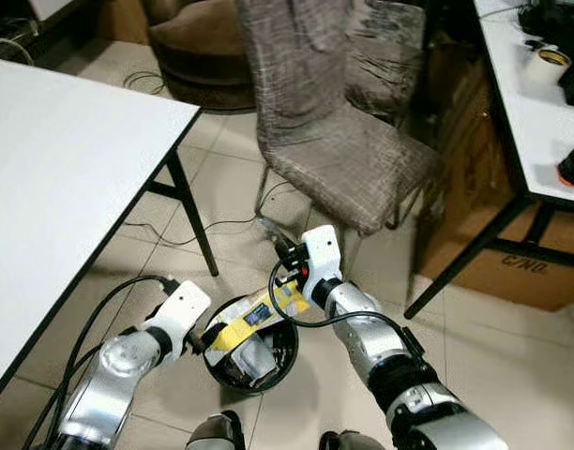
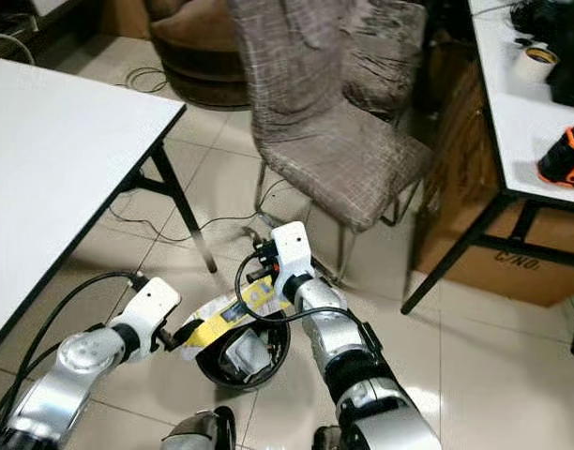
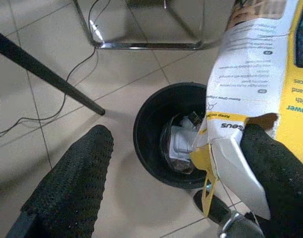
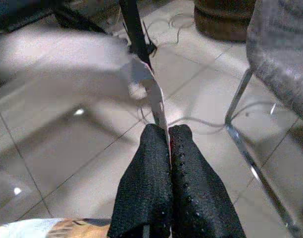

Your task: Picking trash to rubbish bin

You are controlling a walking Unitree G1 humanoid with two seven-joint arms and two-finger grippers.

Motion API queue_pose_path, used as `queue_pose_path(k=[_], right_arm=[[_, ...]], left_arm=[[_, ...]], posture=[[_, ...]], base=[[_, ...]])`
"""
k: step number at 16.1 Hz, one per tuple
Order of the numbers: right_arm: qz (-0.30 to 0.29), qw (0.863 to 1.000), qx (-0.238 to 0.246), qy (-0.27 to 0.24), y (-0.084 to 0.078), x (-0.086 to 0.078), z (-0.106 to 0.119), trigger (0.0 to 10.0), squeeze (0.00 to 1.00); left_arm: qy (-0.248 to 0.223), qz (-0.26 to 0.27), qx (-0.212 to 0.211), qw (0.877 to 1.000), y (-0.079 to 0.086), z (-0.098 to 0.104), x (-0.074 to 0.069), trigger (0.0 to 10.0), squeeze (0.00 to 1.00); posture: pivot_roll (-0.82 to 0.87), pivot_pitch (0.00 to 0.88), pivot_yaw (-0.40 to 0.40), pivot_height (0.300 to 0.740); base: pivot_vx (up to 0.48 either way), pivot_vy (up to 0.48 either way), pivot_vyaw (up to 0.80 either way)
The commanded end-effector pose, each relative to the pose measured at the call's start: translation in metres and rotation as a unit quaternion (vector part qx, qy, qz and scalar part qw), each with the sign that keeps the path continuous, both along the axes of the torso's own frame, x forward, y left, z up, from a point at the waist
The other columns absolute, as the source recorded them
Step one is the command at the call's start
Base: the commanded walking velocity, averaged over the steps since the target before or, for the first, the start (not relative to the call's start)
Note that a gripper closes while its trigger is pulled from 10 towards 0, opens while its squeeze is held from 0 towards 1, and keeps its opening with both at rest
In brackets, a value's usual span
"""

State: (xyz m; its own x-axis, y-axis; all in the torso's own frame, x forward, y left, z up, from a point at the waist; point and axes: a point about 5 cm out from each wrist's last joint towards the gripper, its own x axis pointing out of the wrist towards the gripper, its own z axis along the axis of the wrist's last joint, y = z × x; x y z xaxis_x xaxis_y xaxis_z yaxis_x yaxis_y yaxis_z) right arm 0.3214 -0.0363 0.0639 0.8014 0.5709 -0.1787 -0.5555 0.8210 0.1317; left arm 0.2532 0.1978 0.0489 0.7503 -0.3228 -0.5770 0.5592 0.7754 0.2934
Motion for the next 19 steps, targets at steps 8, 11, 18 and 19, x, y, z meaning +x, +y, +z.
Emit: queue_pose_path(k=[8,11,18,19], right_arm=[[0.004,0.994,-0.032,0.104,0.01,-0.023,-0.04,10.0,0.0],[-0.005,0.992,-0.035,0.123,0.006,-0.031,-0.05,10.0,0.0],[-0.043,0.992,-0.039,0.108,-0.004,-0.019,-0.043,10.0,0.0],[-0.045,0.992,-0.04,0.109,-0.005,-0.019,-0.043,10.0,0.0]], left_arm=[[-0.048,-0.022,-0.046,0.998,-0.01,0.036,-0.005,10.0,0.0],[-0.053,-0.011,-0.046,0.997,-0.007,0.04,-0.005,10.0,0.0],[-0.048,0.052,-0.139,0.988,-0.018,0.045,0.002,10.0,0.0],[-0.049,0.064,-0.151,0.985,-0.018,0.046,0.003,10.0,0.0]], posture=[[0.11,0.156,-0.032,0.74],[0.12,0.157,-0.031,0.74],[0.12,0.158,-0.028,0.74],[0.12,0.157,-0.028,0.74]], base=[[0.0,0.0,0.0],[0.0,0.0,0.0],[0.0,0.0,0.0],[0.0,0.0,0.0]])
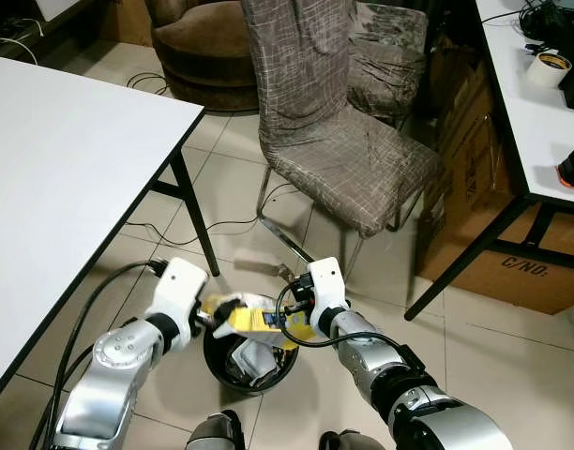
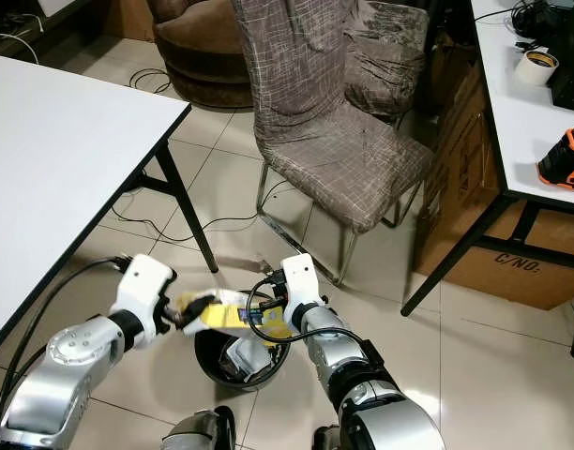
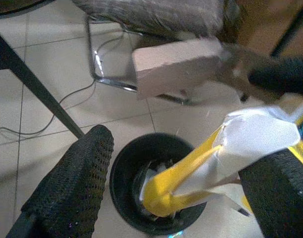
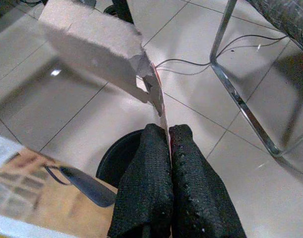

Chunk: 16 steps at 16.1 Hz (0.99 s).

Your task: Picking trash to rubbish bin

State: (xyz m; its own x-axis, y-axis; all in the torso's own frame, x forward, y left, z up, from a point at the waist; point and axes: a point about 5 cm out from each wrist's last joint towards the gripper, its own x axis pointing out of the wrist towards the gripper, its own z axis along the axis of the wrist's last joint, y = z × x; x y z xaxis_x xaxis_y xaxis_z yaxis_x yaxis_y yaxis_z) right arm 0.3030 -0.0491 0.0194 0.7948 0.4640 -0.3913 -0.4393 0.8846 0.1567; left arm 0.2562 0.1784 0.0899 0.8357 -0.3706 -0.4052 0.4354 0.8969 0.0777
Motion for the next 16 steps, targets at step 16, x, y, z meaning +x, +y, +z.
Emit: queue_pose_path(k=[16], right_arm=[[-0.028,0.999,-0.017,0.024,-0.009,-0.008,-0.013,10.0,0.0]], left_arm=[[0.066,0.157,-0.29,0.942,0.0,0.022,0.014,10.0,0.0]], posture=[[0.15,0.156,-0.021,0.74]], base=[[0.0,0.0,0.0]])
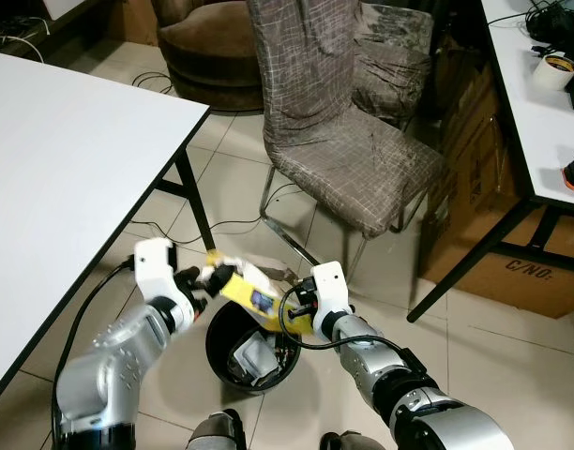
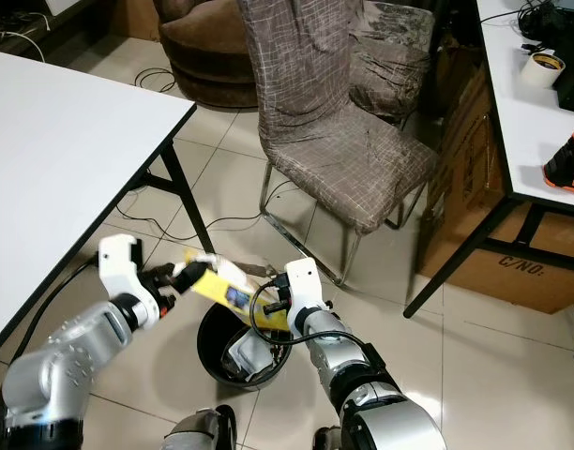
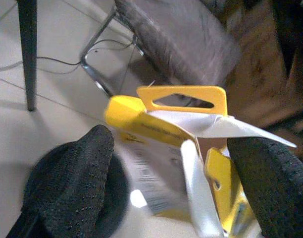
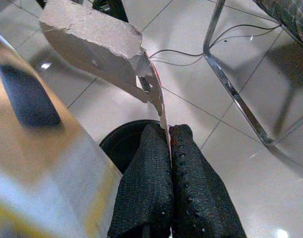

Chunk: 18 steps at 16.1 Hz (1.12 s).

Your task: Picking trash to rubbish bin

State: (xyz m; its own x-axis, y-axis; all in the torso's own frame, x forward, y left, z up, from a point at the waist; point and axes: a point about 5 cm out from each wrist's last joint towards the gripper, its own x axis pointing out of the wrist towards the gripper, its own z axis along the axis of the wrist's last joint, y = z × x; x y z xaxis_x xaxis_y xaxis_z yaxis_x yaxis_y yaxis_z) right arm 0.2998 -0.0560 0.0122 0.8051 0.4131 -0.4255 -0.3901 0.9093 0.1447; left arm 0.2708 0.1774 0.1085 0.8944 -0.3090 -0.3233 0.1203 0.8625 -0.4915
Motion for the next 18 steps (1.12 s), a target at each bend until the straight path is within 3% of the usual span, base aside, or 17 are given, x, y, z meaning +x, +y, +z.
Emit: queue_pose_path(k=[1,5,7,8,9,12,14,16,18], right_arm=[[-0.006,1.0,-0.004,0.011,-0.003,-0.005,-0.006,10.0,0.0],[-0.011,1.0,-0.005,0.011,-0.006,-0.004,-0.006,10.0,0.0],[-0.013,1.0,-0.007,0.012,-0.008,-0.006,-0.008,10.0,0.0],[-0.013,1.0,-0.007,0.014,-0.009,-0.007,-0.009,10.0,0.0],[-0.013,1.0,-0.008,0.017,-0.009,-0.009,-0.011,10.0,0.0],[-0.012,1.0,-0.01,0.018,-0.01,-0.011,-0.014,10.0,0.0],[-0.022,1.0,-0.008,0.018,-0.014,-0.011,-0.015,10.0,0.0],[-0.042,0.999,-0.001,0.014,-0.023,-0.011,-0.015,10.0,0.0],[-0.045,0.999,0.0,0.011,-0.025,-0.011,-0.015,10.0,0.0]], left_arm=[[0.004,0.019,-0.034,0.999,0.003,0.005,0.001,10.0,0.0],[0.044,-0.011,-0.007,0.999,-0.001,-0.004,-0.004,10.0,0.0],[0.09,0.004,-0.007,0.996,0.0,-0.015,-0.009,10.0,0.0],[0.101,0.002,-0.027,0.994,-0.003,-0.016,-0.01,10.0,0.0],[0.126,0.015,-0.084,0.988,-0.007,-0.017,-0.011,10.0,0.0],[0.127,0.06,-0.155,0.978,-0.006,-0.016,-0.006,10.0,0.0],[0.125,0.076,-0.167,0.975,-0.005,-0.015,-0.003,10.0,0.0],[0.132,0.102,-0.207,0.964,-0.004,-0.014,0.001,10.0,0.0],[0.134,0.096,-0.19,0.968,-0.003,-0.014,0.002,10.0,0.0]], posture=[[0.15,0.155,-0.018,0.74],[0.15,0.156,-0.013,0.74],[0.14,0.157,-0.011,0.74],[0.14,0.16,-0.01,0.74],[0.15,0.158,-0.009,0.74],[0.15,0.16,-0.008,0.74],[0.14,0.16,-0.007,0.74],[0.13,0.16,0.0,0.74],[0.12,0.161,0.001,0.74]], base=[[0.0,0.0,0.0],[0.0,0.0,0.0],[0.0,0.0,0.0],[0.0,0.0,0.0],[0.0,0.0,0.0],[0.0,0.0,0.0],[0.0,0.0,0.0],[0.0,0.0,0.0],[0.0,0.0,0.0]])
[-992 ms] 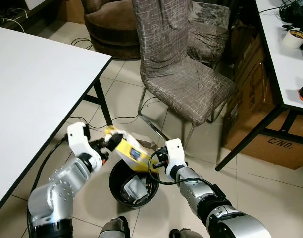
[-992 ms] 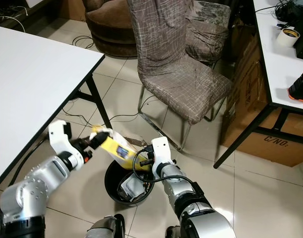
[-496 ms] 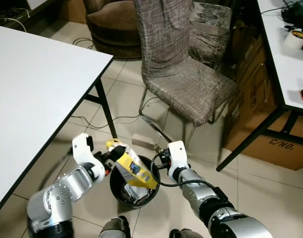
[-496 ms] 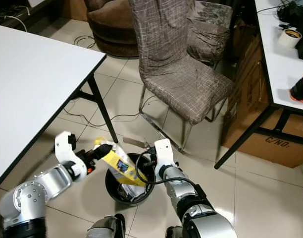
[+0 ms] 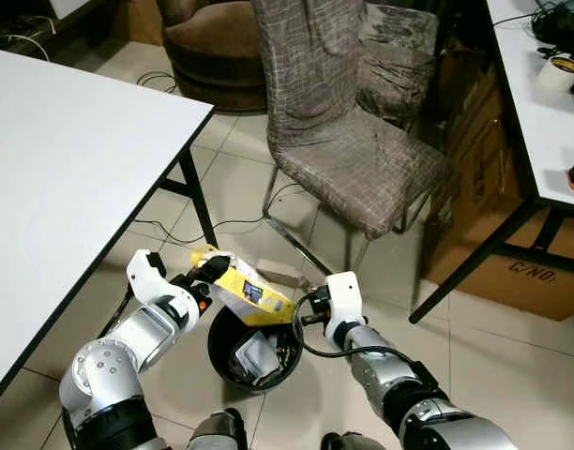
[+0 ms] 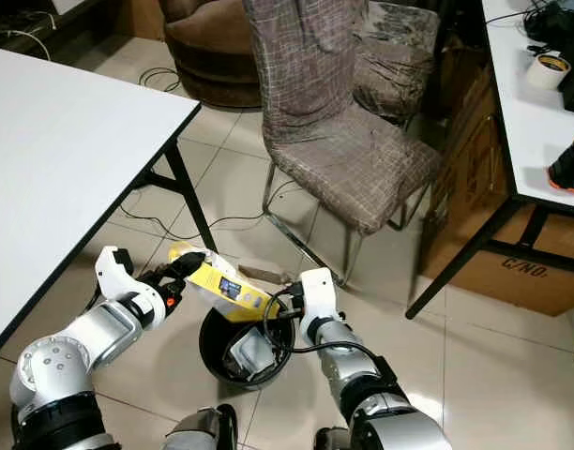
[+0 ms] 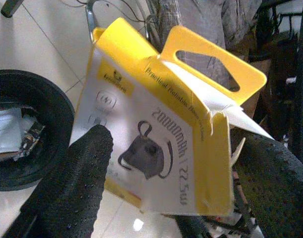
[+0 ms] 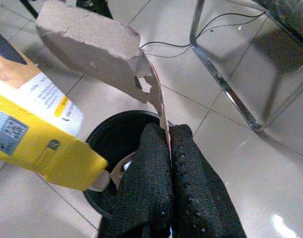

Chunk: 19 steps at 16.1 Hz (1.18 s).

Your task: Picking trash to rubbish bin

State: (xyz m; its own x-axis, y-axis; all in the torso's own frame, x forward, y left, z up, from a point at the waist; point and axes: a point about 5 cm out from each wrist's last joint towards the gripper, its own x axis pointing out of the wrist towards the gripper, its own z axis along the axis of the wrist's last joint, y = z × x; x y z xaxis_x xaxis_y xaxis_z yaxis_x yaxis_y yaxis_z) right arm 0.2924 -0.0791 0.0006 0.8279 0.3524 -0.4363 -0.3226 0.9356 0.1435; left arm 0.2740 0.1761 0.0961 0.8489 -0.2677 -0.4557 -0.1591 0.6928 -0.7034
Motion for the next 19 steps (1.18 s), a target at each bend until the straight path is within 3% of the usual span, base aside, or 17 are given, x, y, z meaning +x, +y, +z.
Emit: queue_pose_path(k=[1,2,3,4,5,6,8,12,16,19], right_arm=[[-0.014,1.0,0.006,-0.006,-0.005,-0.002,-0.001,10.0,0.0],[-0.018,1.0,0.009,-0.019,-0.009,0.0,0.001,10.0,0.0],[-0.023,0.999,0.012,-0.033,-0.012,0.002,0.004,10.0,0.0],[-0.027,0.999,0.014,-0.041,-0.014,0.003,0.006,10.0,0.0],[-0.041,0.997,0.023,-0.062,-0.019,0.005,0.01,10.0,0.0],[-0.044,0.996,0.024,-0.072,-0.021,0.004,0.012,10.0,0.0],[-0.05,0.995,0.023,-0.085,-0.026,-0.001,0.011,10.0,0.0],[-0.048,0.994,0.024,-0.098,-0.028,-0.012,0.01,10.0,0.0],[-0.032,0.996,0.025,-0.08,-0.02,-0.024,0.006,10.0,0.0],[-0.032,0.996,0.025,-0.08,-0.02,-0.024,0.006,10.0,0.0]], left_arm=[[-0.005,-0.04,0.101,0.994,-0.001,-0.005,0.0,10.0,0.0],[-0.034,-0.104,0.231,0.967,-0.004,-0.01,0.0,10.0,0.0],[-0.048,-0.132,0.273,0.952,-0.008,-0.016,0.0,10.0,0.0],[-0.055,-0.142,0.289,0.945,-0.01,-0.019,0.001,10.0,0.0],[-0.079,-0.21,0.369,0.902,-0.017,-0.032,0.001,10.0,0.0],[-0.093,-0.251,0.415,0.87,-0.02,-0.039,-0.001,10.0,0.0],[-0.111,-0.26,0.421,0.862,-0.026,-0.045,0.004,10.0,0.0],[-0.145,-0.261,0.415,0.859,-0.03,-0.047,0.011,10.0,0.0],[-0.139,-0.216,0.443,0.859,-0.009,-0.055,0.001,10.0,0.0],[-0.139,-0.216,0.443,0.859,-0.009,-0.055,0.001,10.0,0.0]], posture=[[0.1,0.159,0.004,0.74],[0.08,0.16,0.005,0.74],[0.06,0.158,0.006,0.74],[0.06,0.157,0.006,0.74],[0.03,0.156,0.005,0.74],[0.02,0.155,0.005,0.74],[0.0,0.154,0.004,0.74],[-0.02,0.139,0.006,0.74],[-0.02,0.108,0.008,0.74],[-0.02,0.108,0.008,0.74]], base=[[0.0,0.0,0.0],[0.0,0.0,0.0],[0.0,0.0,0.0],[0.0,0.0,0.0],[0.0,0.0,0.0],[0.0,0.0,0.0],[0.0,0.0,0.0],[0.0,0.0,0.0],[0.0,0.0,0.0],[0.0,0.0,0.0]])
